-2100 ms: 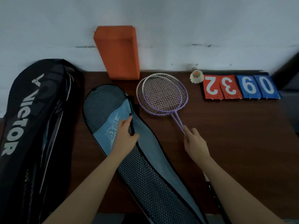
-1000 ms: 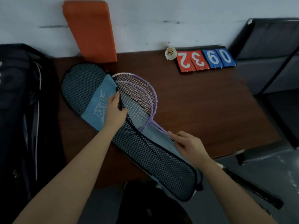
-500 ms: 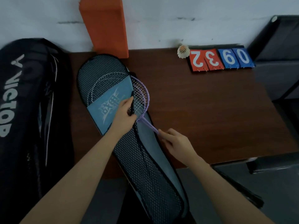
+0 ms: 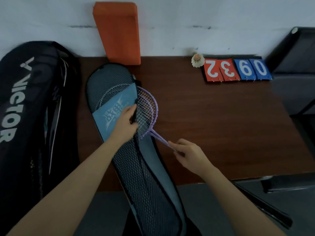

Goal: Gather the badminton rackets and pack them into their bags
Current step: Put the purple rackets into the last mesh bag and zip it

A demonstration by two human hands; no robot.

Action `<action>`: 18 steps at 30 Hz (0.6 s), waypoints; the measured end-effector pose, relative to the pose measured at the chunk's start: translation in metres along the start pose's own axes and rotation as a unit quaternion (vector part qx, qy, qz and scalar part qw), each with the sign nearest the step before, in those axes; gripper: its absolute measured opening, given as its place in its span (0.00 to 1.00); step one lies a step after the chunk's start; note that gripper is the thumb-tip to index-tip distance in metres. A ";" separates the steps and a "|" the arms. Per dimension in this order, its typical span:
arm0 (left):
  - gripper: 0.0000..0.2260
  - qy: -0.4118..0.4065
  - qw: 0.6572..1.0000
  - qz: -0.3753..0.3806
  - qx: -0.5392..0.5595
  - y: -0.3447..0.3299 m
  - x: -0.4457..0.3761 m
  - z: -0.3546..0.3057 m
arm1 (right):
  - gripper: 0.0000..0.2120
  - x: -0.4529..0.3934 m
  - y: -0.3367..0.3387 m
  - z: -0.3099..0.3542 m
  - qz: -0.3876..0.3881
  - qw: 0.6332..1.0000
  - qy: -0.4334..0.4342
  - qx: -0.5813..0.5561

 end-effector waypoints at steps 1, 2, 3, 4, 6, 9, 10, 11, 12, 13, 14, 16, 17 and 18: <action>0.28 -0.013 1.000 0.008 0.002 -0.005 0.006 0.000 | 0.20 -0.006 -0.002 -0.001 -0.007 1.000 -0.011 -0.011; 0.28 -0.023 1.000 0.008 0.006 -0.007 0.010 0.000 | 0.20 -0.012 -0.006 -0.003 -0.013 0.999 -0.023 -0.023; 0.28 -0.022 1.000 0.001 0.012 -0.007 0.013 0.001 | 0.19 -0.016 -0.010 -0.004 -0.019 0.999 -0.035 -0.034; 0.28 -0.016 1.000 -0.008 0.014 -0.006 0.014 0.000 | 0.19 -0.018 -0.015 -0.004 -0.027 0.998 -0.047 -0.045; 0.29 -0.003 1.000 -0.028 -0.004 -0.004 0.017 0.003 | 0.19 -0.022 -0.026 0.000 -0.041 0.996 -0.058 -0.061; 0.32 0.024 0.997 -0.051 -0.050 -0.004 0.028 0.015 | 0.18 -0.032 -0.039 0.011 -0.054 0.996 -0.044 -0.063; 0.34 0.037 0.995 -0.060 -0.064 -0.006 0.033 0.020 | 0.17 -0.038 -0.042 0.014 -0.054 0.996 -0.037 -0.059; 0.35 0.044 0.993 -0.073 -0.078 -0.008 0.039 0.026 | 0.17 -0.045 -0.044 0.017 -0.054 0.997 -0.030 -0.053; 0.36 0.047 0.990 -0.089 -0.094 -0.010 0.044 0.029 | 0.17 -0.052 -0.046 0.018 -0.052 0.997 -0.026 -0.046; 0.37 0.053 0.987 -0.106 -0.105 -0.013 0.049 0.033 | 0.17 -0.058 -0.047 0.018 -0.050 0.998 -0.027 -0.041; 0.37 0.069 0.984 -0.120 -0.107 -0.016 0.054 0.035 | 0.17 -0.064 -0.047 0.016 -0.049 0.997 -0.032 -0.042; 0.34 0.107 0.979 -0.146 -0.098 -0.022 0.063 0.042 | 0.17 -0.074 -0.048 0.012 -0.057 0.996 -0.044 -0.051; 0.32 0.122 0.975 -0.155 -0.100 -0.025 0.067 0.046 | 0.17 -0.079 -0.048 0.011 -0.063 0.995 -0.050 -0.055; 0.30 0.137 0.971 -0.160 -0.109 -0.027 0.070 0.051 | 0.17 -0.082 -0.050 0.011 -0.067 0.995 -0.054 -0.055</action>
Point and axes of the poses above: each hand's wrist, its own x-axis away from the middle knuckle, its own y-axis out of the back of the hand, z = x × y, the point moved 7 cm from there along -x, towards the middle knuckle, and after that the axes turned 6 degrees about y, right-handed, at the moved point
